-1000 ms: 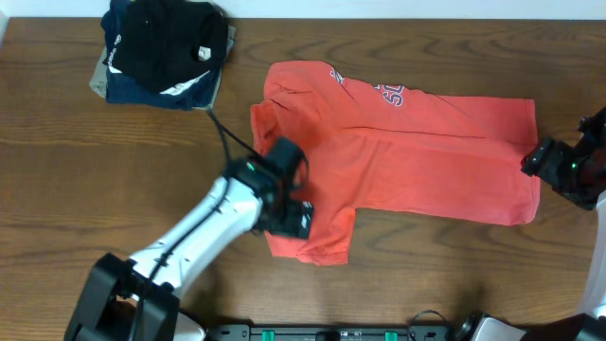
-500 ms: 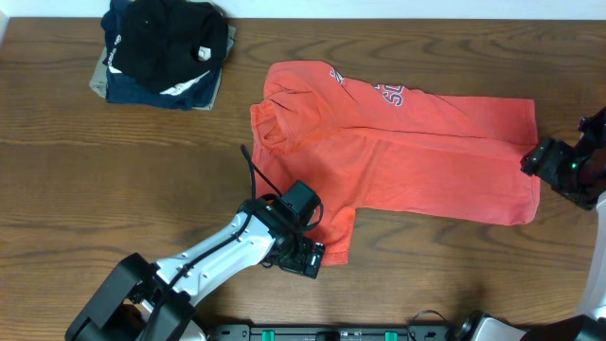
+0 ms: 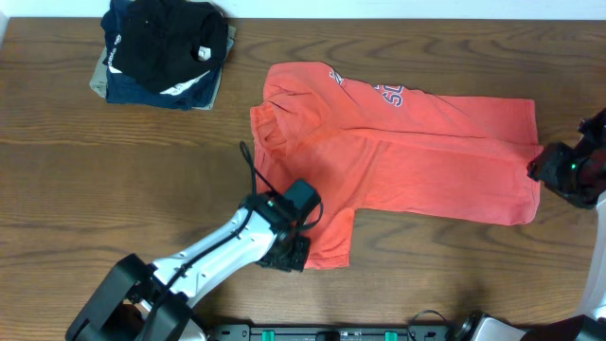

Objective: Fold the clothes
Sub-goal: 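Grasp the lower left hem with the left gripper and pull it left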

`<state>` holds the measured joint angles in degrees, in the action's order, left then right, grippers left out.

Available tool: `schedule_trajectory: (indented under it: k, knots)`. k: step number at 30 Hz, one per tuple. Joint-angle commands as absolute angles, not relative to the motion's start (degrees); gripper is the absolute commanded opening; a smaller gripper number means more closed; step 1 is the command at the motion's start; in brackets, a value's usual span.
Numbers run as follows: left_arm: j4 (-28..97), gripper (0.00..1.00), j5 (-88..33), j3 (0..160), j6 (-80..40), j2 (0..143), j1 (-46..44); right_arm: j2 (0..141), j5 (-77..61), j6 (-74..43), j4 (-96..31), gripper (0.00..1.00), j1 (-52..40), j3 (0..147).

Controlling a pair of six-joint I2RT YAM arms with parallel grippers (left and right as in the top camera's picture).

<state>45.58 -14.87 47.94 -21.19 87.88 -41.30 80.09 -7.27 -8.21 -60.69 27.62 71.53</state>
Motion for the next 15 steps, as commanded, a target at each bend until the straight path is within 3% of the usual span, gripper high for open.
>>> schedule_trajectory:
  k: [1,7,12,15]
  knots:
    - [50.3,0.06,-15.4,57.8,-20.0,86.9,-40.2,80.5,-3.1,-10.7,-61.8,0.52,26.3,71.4]
    - [56.9,0.06,-15.4,70.6,-14.1,86.9,-38.1,84.7,-1.4,-12.5,-65.1,0.49,26.1,70.8]
    - [56.8,0.06,-15.4,71.9,-13.5,86.9,-36.0,87.3,1.3,-15.3,-62.6,0.49,26.2,65.6]
    - [56.9,0.06,-15.4,71.9,-13.5,86.9,-34.0,87.8,1.8,-17.6,-58.0,0.44,26.5,60.4]
